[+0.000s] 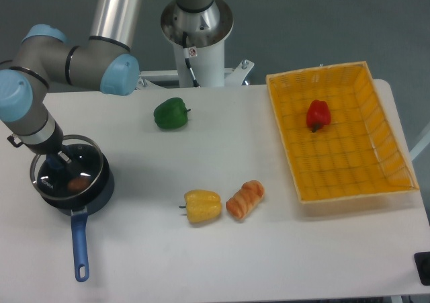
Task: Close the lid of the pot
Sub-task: 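Lower the glass lid onto the saucepan rim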
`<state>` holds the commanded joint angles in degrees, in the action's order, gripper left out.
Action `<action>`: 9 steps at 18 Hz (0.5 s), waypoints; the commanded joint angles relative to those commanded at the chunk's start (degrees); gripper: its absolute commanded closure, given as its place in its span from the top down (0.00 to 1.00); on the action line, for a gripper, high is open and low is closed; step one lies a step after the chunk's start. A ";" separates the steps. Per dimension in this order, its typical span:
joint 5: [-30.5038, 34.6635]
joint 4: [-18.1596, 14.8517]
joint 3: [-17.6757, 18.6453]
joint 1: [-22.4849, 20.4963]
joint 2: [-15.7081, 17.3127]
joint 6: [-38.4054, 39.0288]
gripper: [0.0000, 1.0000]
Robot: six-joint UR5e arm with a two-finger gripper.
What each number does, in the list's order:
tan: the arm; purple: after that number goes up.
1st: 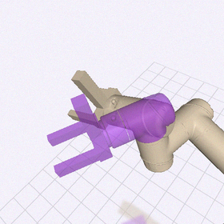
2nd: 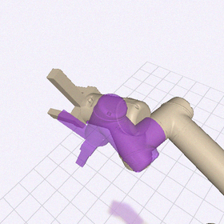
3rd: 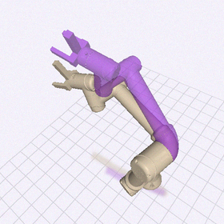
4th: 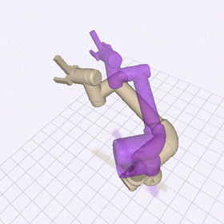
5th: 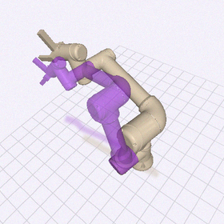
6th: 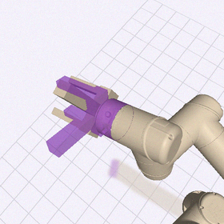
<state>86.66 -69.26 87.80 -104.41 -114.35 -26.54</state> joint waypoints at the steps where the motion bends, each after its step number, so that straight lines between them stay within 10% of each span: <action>1: 0.09 0.00 -0.09 0.00 0.00 0.00 0.59; 9: 0.17 0.00 0.44 -0.79 -0.09 -0.09 0.59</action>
<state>86.84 -69.26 88.24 -105.21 -114.43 -26.63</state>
